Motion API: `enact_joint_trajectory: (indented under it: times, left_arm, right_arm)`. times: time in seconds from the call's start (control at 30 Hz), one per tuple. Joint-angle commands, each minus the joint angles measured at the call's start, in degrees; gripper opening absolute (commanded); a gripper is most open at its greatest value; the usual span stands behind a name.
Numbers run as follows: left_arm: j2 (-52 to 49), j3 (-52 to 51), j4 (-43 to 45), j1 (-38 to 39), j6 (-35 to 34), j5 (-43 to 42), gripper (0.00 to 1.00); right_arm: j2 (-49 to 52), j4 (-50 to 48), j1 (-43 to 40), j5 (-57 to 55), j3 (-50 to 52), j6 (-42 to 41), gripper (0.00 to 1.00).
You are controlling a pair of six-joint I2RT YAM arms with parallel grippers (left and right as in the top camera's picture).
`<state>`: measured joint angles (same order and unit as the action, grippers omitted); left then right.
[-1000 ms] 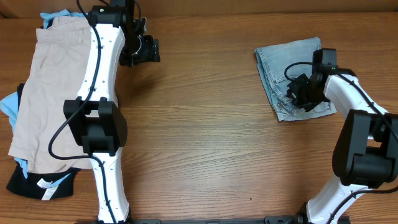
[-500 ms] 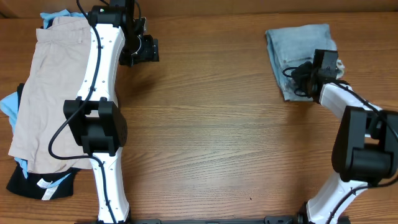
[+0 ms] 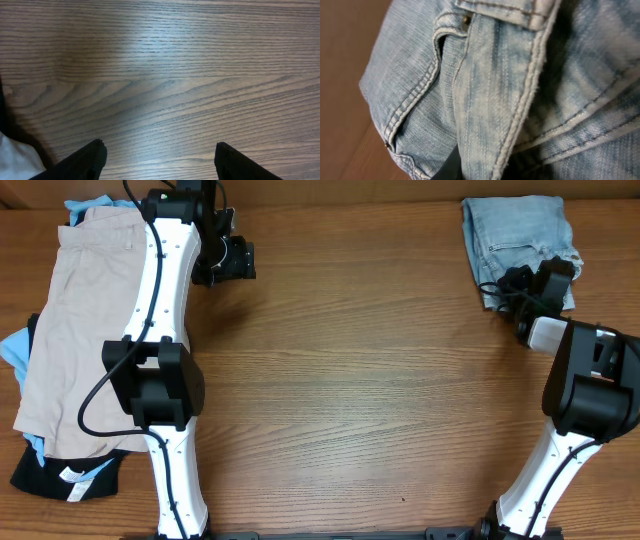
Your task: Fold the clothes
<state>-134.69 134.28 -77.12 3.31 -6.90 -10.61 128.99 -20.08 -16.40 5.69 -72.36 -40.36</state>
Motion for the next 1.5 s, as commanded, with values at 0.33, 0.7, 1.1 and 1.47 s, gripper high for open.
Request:
enact_joint_trajectory:
  times: [0.33,0.7,1.1,1.47]
  left_arm:
    - [-5.2,-0.4,0.5,1.7,0.1,0.7,0.7]
    - [-5.1,-0.3,-1.4,1.7,0.1,0.7,0.71]
    - [5.0,5.3,-9.5,4.5,4.7,0.7,0.72]
    - [18.9,5.8,-5.0,9.1,4.6,0.9,1.0]
  right_arm:
    - [5.0,4.9,-2.9,0.0,-10.9,11.0,0.26]
    - [-4.3,30.0,-2.9,3.2,-20.4,13.8,1.0]
    - [-34.6,50.8,-1.9,3.3,-20.4,27.9,1.0]
    - [-64.2,63.4,-1.6,4.5,-20.4,26.7,1.0]
